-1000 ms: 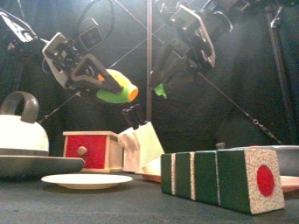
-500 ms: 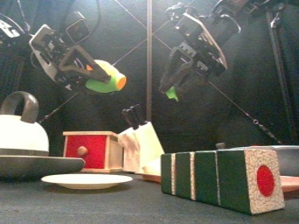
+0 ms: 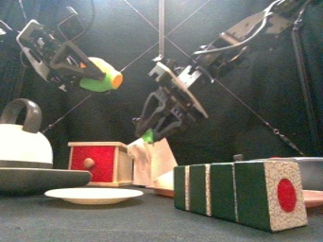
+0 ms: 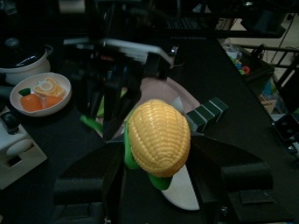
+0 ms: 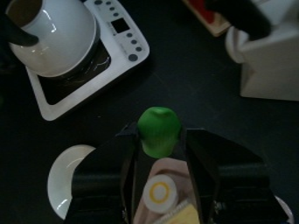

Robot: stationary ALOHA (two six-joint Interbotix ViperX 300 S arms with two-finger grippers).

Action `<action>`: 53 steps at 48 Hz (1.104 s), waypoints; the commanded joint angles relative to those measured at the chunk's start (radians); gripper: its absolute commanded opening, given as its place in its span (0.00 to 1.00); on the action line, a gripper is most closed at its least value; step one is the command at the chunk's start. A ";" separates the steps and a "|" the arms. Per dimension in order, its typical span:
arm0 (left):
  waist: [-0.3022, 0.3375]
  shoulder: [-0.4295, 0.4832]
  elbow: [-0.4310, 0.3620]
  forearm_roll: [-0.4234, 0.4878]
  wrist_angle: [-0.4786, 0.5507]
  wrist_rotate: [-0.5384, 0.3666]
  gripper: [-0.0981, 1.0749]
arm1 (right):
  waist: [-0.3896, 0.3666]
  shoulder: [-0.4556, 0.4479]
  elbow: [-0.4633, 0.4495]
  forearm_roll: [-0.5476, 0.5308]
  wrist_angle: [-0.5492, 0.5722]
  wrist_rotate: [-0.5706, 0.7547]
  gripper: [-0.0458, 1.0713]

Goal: Peel corn husk and drop corn husk

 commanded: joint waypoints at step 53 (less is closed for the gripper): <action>0.000 -0.011 -0.009 -0.002 0.003 -0.002 0.74 | -0.040 0.025 -0.055 0.014 -0.064 -0.008 0.73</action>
